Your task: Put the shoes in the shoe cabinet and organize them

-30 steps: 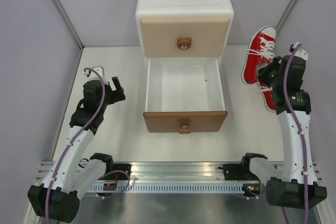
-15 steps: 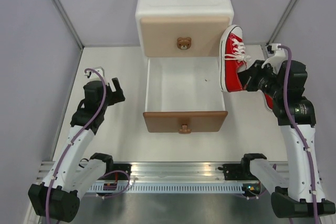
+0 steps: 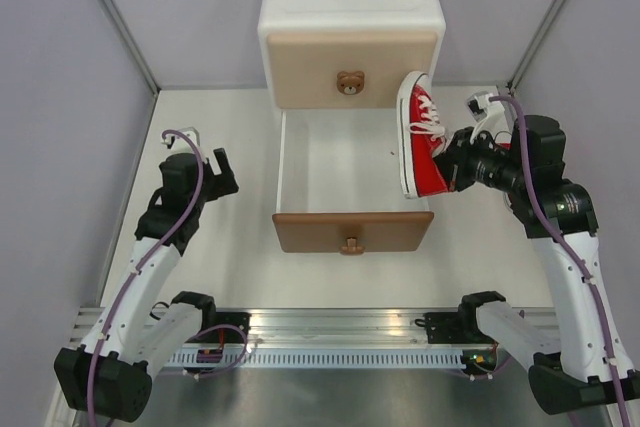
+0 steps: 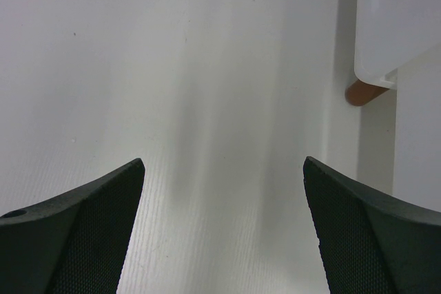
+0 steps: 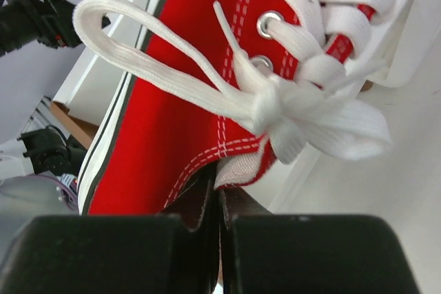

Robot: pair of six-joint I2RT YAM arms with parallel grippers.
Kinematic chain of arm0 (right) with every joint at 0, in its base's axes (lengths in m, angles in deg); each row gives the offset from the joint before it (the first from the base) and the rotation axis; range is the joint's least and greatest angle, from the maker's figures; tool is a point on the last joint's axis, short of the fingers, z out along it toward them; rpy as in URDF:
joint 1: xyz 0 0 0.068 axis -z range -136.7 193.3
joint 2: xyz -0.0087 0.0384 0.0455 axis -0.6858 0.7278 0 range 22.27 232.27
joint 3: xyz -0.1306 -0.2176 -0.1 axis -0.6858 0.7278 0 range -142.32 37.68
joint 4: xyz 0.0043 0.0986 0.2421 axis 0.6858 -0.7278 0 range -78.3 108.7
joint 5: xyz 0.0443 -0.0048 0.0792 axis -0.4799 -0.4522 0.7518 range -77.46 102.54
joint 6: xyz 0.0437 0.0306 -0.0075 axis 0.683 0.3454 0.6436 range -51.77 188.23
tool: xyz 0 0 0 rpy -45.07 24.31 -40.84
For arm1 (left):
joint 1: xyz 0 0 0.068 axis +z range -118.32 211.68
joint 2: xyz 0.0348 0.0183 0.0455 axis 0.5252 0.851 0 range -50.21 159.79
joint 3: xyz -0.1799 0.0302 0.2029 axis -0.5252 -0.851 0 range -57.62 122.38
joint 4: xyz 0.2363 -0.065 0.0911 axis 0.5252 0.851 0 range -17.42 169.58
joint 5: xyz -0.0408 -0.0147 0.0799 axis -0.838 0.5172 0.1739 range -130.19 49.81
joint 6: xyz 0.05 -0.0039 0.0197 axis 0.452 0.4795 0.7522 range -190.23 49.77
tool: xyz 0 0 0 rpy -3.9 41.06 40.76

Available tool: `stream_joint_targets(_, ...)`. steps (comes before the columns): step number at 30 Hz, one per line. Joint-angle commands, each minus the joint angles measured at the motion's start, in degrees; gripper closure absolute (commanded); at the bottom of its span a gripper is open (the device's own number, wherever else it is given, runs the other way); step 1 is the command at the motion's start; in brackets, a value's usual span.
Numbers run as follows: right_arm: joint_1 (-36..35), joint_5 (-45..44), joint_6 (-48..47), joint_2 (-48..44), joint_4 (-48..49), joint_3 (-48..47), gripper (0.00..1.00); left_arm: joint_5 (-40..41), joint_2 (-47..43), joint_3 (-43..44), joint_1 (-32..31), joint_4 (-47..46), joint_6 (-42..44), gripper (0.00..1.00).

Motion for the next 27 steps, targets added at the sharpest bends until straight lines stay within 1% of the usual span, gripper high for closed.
stream_joint_targets(1, -1.92, 5.45, -4.21, -2.4, 2.21, 0.03, 0.99, 1.2, 0.25, -0.3, 0.15, -1.23, 1.15, 0.02)
stream_joint_targets(5, -3.41, 5.36, -5.35, -2.75, 0.28, -0.23, 1.0, 1.03, 0.43, -0.3, 0.15, -1.31, 1.06, 0.02)
stream_joint_targets(11, -5.09, 4.83, -5.36, -0.65, -0.78, -1.99, 0.99, 0.85, 0.43, -0.39, 0.15, -1.23, 0.89, 0.02)
stream_joint_targets(17, -6.93, 4.04, -2.99, 6.28, -0.78, -7.25, 0.99, 0.85, 0.52, -0.39, 0.15, -1.31, 0.98, 0.02)
stream_joint_targets(20, -8.95, 1.06, -2.19, 9.19, -1.48, -10.59, 0.99, 0.85, 0.6, -0.3, 0.15, -1.31, 0.98, 0.02)
stream_joint_targets(21, -10.61, 0.36, -2.11, 11.37, -1.92, -11.56, 0.99, 0.94, 0.6, -0.3, 0.15, -1.31, 0.98, 0.02)
stream_joint_targets(25, -16.85, -10.25, -1.41, 17.19, -5.78, -15.96, 0.99, 1.12, 0.61, -0.39, 0.15, -1.23, 1.07, 0.02)
stream_joint_targets(27, -19.92, -11.86, -0.44, 19.48, -5.27, -16.32, 0.99, 1.2, 0.52, -0.39, 0.15, -1.23, 1.15, 0.02)
